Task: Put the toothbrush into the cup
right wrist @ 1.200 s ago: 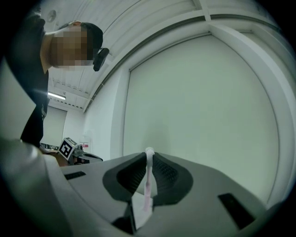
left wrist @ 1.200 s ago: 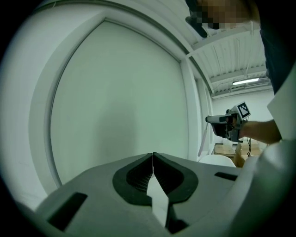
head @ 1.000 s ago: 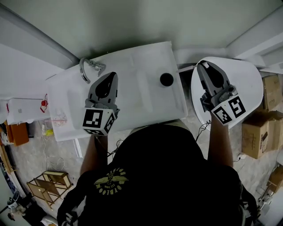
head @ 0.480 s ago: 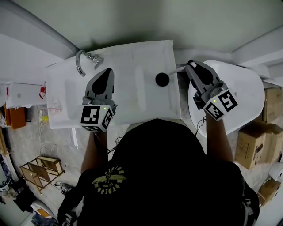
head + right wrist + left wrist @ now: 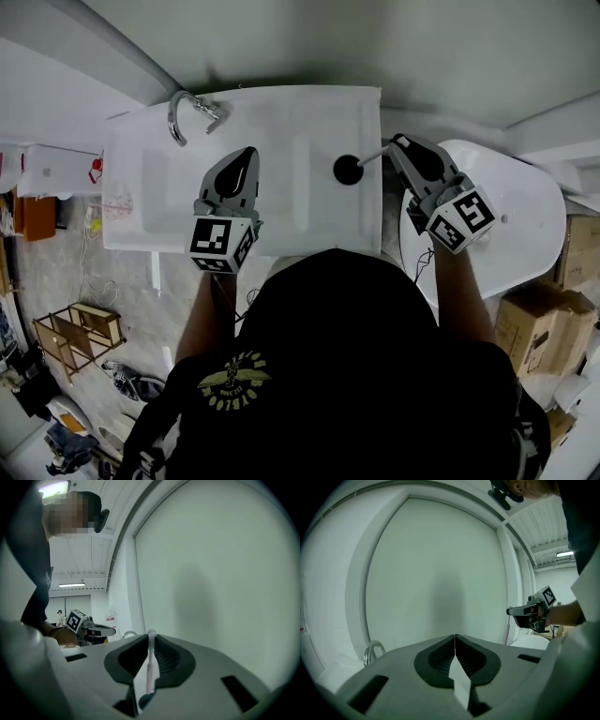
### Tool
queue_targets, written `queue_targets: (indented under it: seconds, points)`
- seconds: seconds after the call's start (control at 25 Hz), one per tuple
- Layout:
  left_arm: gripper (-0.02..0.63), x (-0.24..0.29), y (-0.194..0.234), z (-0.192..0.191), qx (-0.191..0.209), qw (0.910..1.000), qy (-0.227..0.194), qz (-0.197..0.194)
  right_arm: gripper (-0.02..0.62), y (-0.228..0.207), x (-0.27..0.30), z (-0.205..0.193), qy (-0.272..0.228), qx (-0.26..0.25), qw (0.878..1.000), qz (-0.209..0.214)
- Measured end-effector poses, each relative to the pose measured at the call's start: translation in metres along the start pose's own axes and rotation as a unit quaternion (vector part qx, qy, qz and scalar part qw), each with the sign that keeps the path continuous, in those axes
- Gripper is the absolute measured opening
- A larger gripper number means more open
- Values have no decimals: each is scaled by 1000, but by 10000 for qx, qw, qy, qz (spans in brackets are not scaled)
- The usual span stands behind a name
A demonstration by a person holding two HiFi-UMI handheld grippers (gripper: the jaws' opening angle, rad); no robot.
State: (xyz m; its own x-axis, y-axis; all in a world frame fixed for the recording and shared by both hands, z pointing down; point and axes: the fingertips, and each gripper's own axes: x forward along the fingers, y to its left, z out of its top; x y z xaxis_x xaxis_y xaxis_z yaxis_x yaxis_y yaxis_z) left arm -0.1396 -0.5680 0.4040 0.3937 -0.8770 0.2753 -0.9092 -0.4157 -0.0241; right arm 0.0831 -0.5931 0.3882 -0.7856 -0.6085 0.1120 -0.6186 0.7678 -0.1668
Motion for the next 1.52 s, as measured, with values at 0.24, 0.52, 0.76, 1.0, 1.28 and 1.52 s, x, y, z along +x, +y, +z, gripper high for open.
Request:
queue_targets:
  seconds: [0.24, 0.52, 0.76, 1.0, 1.28, 1.52]
  points:
    - [12, 3, -1, -24, -33, 9996, 262, 105, 44, -10, 13, -41, 337, 168, 9992, 104]
    - [12, 4, -5, -58, -81, 9978, 649, 85, 44, -18, 30, -94, 624, 675, 9956, 170]
    - [12, 6, -9, -73, -30, 9964, 848, 50, 44, -16, 47, -143, 1054, 587, 9924, 258]
    - [12, 4, -13, -80, -2, 9951, 989, 27, 44, -13, 58, -177, 1384, 542, 9882, 358]
    - [12, -4, -15, -85, -76, 9944, 1050, 87, 44, -13, 62, -201, 1686, 353, 9845, 323]
    - [12, -1, -14, -83, -112, 9947, 1023, 78, 46, -22, 66, -204, 1800, 115, 9835, 98]
